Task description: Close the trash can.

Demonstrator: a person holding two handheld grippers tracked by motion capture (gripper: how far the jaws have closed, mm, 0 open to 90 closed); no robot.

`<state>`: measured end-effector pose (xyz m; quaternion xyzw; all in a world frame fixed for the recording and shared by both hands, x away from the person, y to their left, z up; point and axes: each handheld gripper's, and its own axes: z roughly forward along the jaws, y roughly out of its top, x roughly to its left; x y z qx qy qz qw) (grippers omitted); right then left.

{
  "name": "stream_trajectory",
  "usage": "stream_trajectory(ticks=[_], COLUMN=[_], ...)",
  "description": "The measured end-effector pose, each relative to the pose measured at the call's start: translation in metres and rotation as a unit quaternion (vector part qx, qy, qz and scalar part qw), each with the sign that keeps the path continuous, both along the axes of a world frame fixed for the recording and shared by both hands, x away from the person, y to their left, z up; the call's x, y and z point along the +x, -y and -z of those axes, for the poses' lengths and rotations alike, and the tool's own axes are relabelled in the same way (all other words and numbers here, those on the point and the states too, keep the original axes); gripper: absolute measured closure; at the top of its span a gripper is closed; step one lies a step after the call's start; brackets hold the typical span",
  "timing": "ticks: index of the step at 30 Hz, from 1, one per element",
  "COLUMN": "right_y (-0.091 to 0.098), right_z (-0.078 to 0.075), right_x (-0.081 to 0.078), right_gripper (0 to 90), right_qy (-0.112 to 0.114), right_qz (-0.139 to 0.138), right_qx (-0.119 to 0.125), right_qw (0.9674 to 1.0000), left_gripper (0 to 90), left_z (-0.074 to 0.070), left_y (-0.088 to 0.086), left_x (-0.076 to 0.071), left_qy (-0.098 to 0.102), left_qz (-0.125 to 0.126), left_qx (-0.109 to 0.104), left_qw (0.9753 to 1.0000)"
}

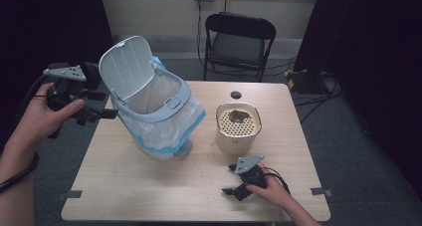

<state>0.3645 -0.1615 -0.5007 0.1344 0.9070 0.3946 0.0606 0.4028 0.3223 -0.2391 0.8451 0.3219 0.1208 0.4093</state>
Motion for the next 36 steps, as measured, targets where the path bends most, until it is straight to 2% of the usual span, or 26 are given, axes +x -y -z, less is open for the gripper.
stream_trajectory(ticks=[11,12,21,24,27,30,33,34,36], right_y=[0.000,0.000,0.000,0.000,0.000,0.000,0.000,0.000,0.000], right_z=[0.000,0.000,0.000,0.000,0.000,0.000,0.000,0.000,0.000], right_x=[0.000,0.000,0.000,0.000,0.000,0.000,0.000,0.000,0.000], right_gripper=[12.7,12.7,12.7,12.7,12.7,12.7,12.7,12.7,12.7], right_qy=[0.000,0.000,0.000,0.000,0.000,0.000,0.000,0.000,0.000], right_qz=[0.000,0.000,0.000,0.000,0.000,0.000,0.000,0.000,0.000], right_qx=[0.000,0.000,0.000,0.000,0.000,0.000,0.000,0.000,0.000], right_qw=[1.0000,1.0000,1.0000,1.0000,1.0000,1.0000,1.0000,1.0000,1.0000], left_gripper=[17.3,17.4,17.6,17.6,17.5,17.2,17.2,17.3,17.4], left_z=[-0.010,-0.011,-0.011,-0.009,-0.006,-0.005,-0.005,-0.005,-0.007], left_y=[0.017,0.019,0.027,0.025,0.019,0.013,0.007,0.006,0.007], left_x=[0.001,0.001,0.003,0.003,0.002,0.002,0.008,0.010,0.014], left_qy=[0.020,0.020,0.020,0.009,0.001,-0.001,0.002,-0.001,0.005], left_qz=[0.021,0.022,0.030,0.023,0.015,0.003,-0.022,-0.025,-0.023], left_qx=[-0.008,-0.003,-0.003,0.008,0.005,0.008,0.016,0.011,0.017], left_qw=[0.9995,0.9996,0.9994,0.9997,0.9999,1.0000,0.9996,0.9996,0.9996])
